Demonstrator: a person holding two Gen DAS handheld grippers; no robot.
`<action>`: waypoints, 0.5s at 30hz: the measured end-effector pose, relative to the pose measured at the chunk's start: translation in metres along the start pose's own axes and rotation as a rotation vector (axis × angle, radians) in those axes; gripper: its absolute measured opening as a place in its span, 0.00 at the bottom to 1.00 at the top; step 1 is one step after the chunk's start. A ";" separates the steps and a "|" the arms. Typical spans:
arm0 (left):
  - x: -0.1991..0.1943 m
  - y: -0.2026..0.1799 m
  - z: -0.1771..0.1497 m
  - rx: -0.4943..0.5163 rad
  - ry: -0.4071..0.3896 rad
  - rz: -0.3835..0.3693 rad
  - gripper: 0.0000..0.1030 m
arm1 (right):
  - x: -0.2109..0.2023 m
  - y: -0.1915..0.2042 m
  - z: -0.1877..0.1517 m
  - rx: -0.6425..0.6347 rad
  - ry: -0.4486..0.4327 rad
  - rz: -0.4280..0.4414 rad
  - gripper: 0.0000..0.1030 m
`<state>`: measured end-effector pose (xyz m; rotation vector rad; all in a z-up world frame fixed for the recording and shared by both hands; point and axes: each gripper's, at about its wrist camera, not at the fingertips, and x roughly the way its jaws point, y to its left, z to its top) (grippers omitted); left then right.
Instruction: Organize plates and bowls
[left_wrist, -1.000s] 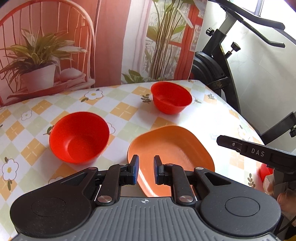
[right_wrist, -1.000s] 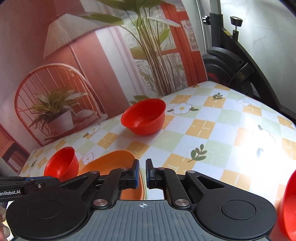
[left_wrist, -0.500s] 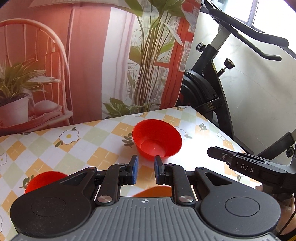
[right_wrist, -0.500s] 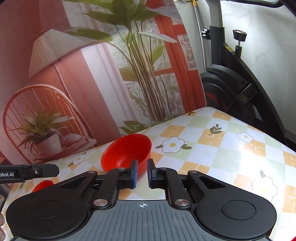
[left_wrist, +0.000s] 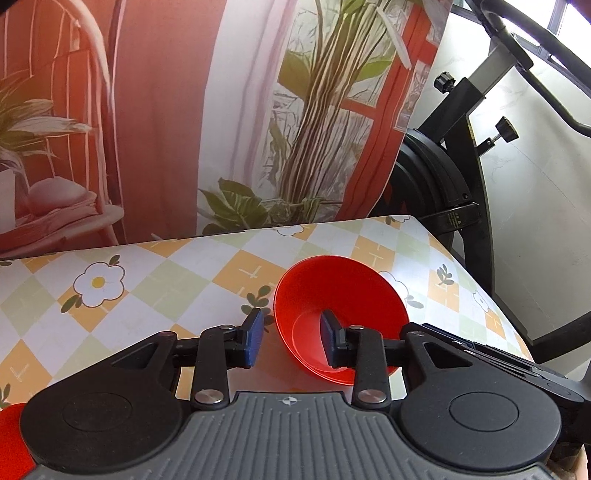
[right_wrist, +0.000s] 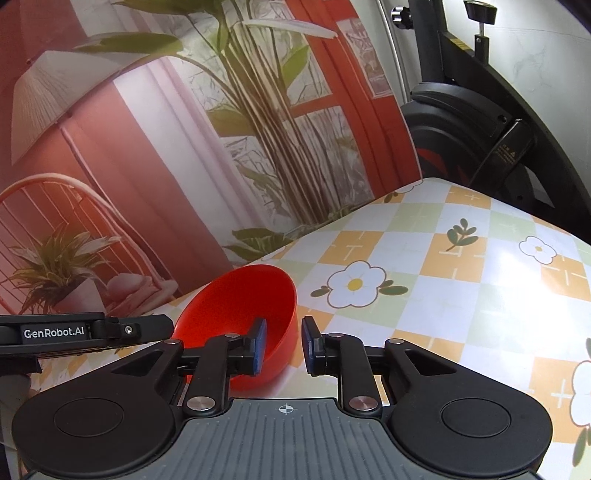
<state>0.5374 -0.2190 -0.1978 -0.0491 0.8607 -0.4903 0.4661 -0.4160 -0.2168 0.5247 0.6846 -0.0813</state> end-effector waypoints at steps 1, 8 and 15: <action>0.004 0.001 0.001 -0.003 0.007 0.003 0.34 | 0.003 -0.001 0.000 0.006 0.003 -0.001 0.20; 0.024 0.008 0.003 -0.030 0.050 0.003 0.34 | 0.013 -0.002 -0.003 0.021 0.010 -0.007 0.19; 0.024 0.001 -0.001 0.015 0.057 -0.002 0.18 | 0.011 0.005 -0.003 -0.002 0.002 -0.010 0.12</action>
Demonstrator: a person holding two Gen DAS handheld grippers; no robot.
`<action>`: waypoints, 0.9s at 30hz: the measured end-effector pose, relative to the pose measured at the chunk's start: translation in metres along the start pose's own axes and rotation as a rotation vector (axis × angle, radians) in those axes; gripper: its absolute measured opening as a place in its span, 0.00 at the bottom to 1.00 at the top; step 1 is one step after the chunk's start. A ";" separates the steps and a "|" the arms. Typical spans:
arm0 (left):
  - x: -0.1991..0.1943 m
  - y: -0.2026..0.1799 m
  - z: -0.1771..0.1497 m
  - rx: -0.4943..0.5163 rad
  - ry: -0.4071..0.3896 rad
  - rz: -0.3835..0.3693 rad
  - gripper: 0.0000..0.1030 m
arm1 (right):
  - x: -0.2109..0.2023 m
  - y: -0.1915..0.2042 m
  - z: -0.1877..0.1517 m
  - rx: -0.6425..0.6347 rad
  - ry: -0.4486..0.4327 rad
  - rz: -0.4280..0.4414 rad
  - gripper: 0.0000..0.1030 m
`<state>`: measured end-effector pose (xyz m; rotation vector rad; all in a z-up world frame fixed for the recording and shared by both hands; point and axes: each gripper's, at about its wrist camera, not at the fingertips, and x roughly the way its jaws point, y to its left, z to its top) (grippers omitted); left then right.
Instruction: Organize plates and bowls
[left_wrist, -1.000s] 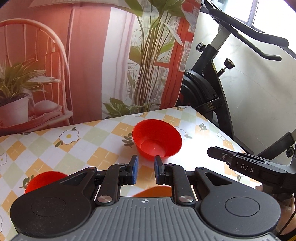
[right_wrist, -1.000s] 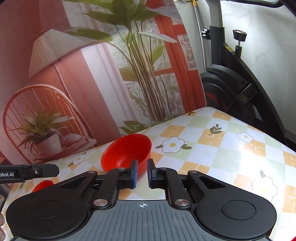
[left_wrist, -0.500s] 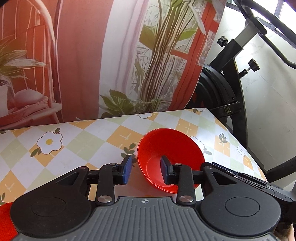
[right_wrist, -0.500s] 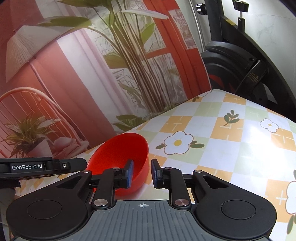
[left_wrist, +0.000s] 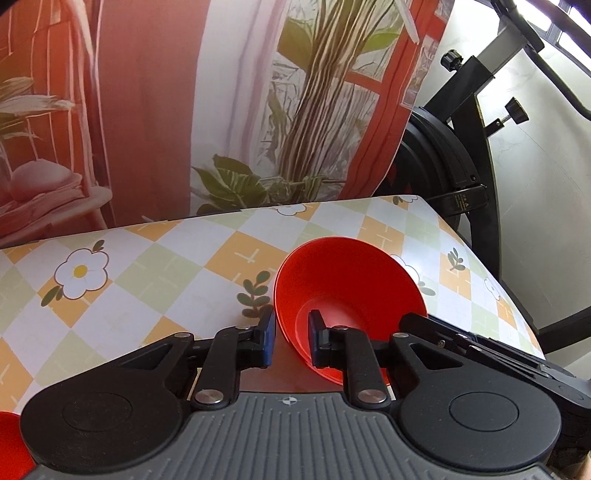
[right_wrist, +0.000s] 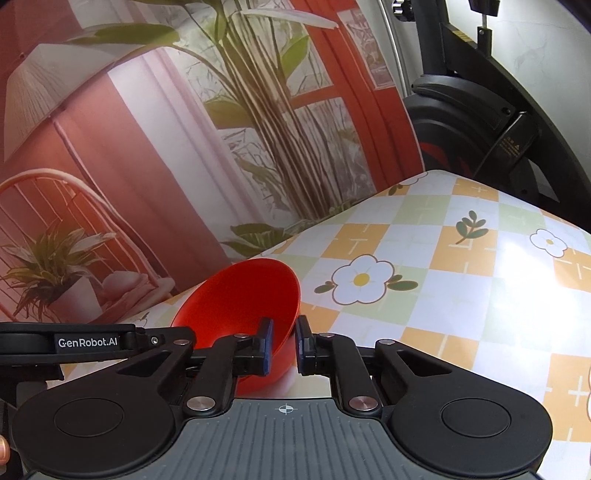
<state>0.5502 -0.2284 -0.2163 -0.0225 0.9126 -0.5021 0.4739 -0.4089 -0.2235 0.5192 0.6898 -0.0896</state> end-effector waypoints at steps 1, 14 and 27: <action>-0.002 -0.001 -0.001 0.010 -0.005 0.004 0.18 | -0.001 0.001 0.000 -0.001 -0.003 0.001 0.12; -0.062 -0.010 -0.010 0.027 -0.065 -0.023 0.18 | -0.053 0.023 0.006 -0.008 -0.051 0.021 0.11; -0.136 0.009 -0.032 0.002 -0.128 -0.016 0.18 | -0.101 0.078 -0.002 -0.074 -0.074 0.064 0.11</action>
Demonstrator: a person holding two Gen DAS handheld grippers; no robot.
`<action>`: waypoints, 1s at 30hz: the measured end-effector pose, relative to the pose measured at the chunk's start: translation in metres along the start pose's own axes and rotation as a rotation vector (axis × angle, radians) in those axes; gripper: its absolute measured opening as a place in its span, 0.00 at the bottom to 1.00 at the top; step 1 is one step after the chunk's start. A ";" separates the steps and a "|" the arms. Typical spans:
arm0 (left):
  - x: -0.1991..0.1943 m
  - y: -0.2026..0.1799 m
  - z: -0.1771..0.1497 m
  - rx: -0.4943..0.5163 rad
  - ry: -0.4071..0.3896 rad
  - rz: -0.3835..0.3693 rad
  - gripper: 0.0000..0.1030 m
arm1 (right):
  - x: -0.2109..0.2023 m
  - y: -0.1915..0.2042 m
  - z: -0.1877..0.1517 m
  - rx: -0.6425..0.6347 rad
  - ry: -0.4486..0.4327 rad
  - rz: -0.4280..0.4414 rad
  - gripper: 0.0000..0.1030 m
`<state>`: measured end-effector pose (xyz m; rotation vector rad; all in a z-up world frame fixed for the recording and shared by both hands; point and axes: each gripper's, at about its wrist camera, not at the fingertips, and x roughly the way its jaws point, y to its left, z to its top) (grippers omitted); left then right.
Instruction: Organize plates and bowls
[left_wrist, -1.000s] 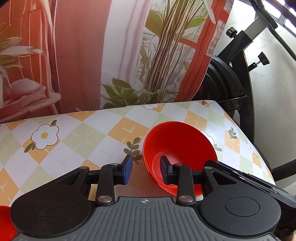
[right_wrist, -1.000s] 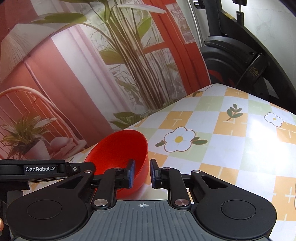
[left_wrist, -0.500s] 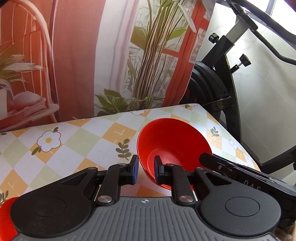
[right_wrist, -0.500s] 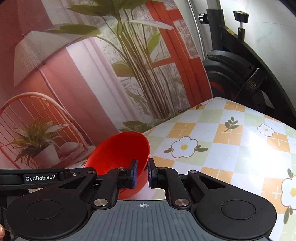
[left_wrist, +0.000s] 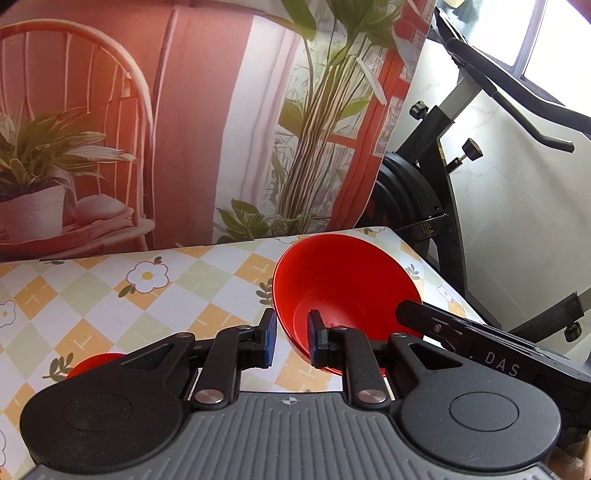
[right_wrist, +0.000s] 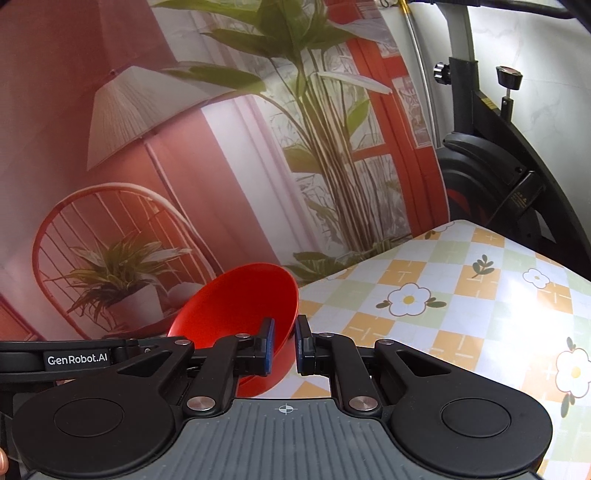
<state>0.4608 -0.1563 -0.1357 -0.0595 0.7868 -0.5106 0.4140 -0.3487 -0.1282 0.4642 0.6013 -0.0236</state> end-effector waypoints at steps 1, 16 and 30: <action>-0.005 0.003 -0.001 -0.001 -0.004 0.003 0.18 | -0.001 0.005 -0.001 -0.004 0.002 0.004 0.11; -0.087 0.078 -0.028 -0.056 -0.048 0.061 0.18 | 0.004 0.100 -0.037 -0.098 0.075 0.096 0.11; -0.083 0.129 -0.045 -0.114 -0.019 0.100 0.18 | 0.046 0.142 -0.075 -0.165 0.187 0.092 0.11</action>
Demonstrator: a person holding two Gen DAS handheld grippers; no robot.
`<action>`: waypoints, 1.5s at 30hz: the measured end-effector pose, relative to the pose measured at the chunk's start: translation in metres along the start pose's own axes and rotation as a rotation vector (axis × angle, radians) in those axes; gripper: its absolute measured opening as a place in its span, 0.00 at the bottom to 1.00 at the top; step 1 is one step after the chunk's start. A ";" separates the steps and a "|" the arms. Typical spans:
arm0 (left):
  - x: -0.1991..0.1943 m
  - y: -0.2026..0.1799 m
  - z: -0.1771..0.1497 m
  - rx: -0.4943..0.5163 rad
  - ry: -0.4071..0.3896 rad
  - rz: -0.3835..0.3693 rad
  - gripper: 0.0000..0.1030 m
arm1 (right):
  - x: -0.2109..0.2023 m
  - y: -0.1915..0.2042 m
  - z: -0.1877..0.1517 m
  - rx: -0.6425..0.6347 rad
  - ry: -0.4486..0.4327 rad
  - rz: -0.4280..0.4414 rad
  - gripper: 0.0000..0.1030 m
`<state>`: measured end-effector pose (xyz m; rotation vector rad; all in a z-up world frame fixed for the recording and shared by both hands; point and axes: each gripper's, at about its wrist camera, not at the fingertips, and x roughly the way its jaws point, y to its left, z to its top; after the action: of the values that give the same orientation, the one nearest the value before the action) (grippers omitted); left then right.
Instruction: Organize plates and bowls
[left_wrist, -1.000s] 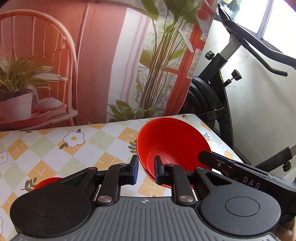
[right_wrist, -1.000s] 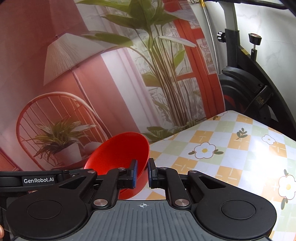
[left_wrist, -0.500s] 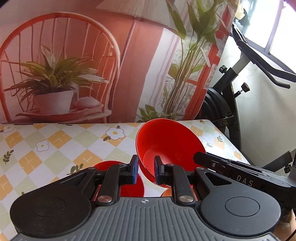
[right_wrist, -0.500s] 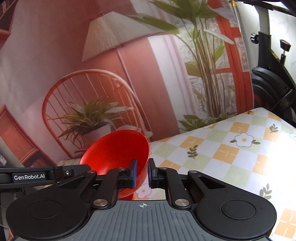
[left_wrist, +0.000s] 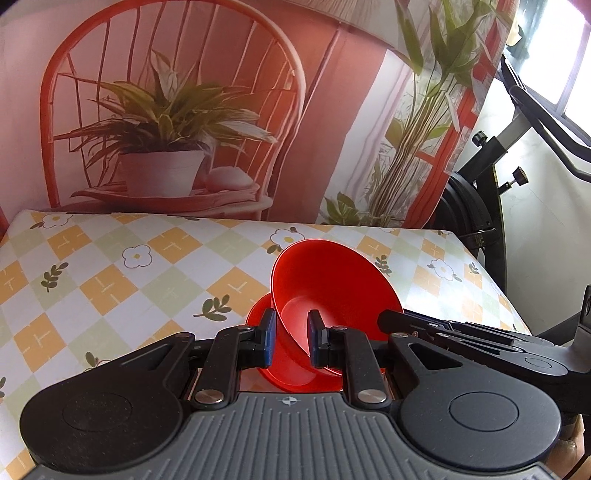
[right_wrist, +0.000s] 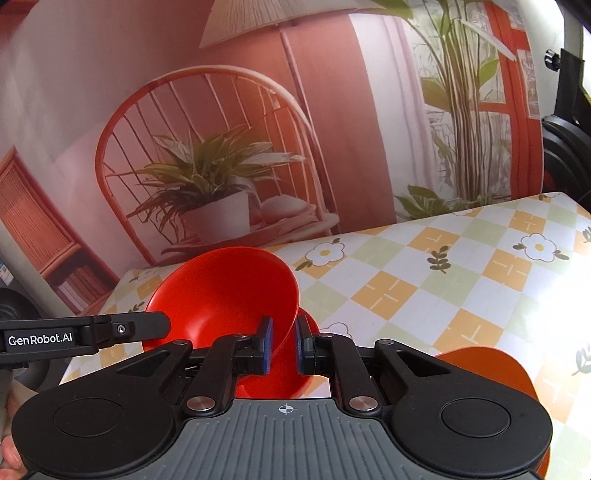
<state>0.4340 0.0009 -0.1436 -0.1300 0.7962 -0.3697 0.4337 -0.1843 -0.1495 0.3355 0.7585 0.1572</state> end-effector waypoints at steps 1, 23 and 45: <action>0.003 0.002 -0.001 -0.001 0.003 -0.001 0.18 | 0.003 0.000 -0.001 -0.003 0.005 -0.004 0.11; 0.041 0.012 -0.019 0.026 0.075 0.037 0.19 | 0.032 -0.010 -0.011 -0.017 0.063 -0.037 0.11; 0.013 -0.009 -0.004 0.001 0.017 0.043 0.38 | -0.022 -0.028 -0.007 0.011 -0.053 -0.059 0.17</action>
<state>0.4366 -0.0121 -0.1529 -0.1086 0.8144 -0.3309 0.4138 -0.2150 -0.1499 0.3267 0.7158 0.0883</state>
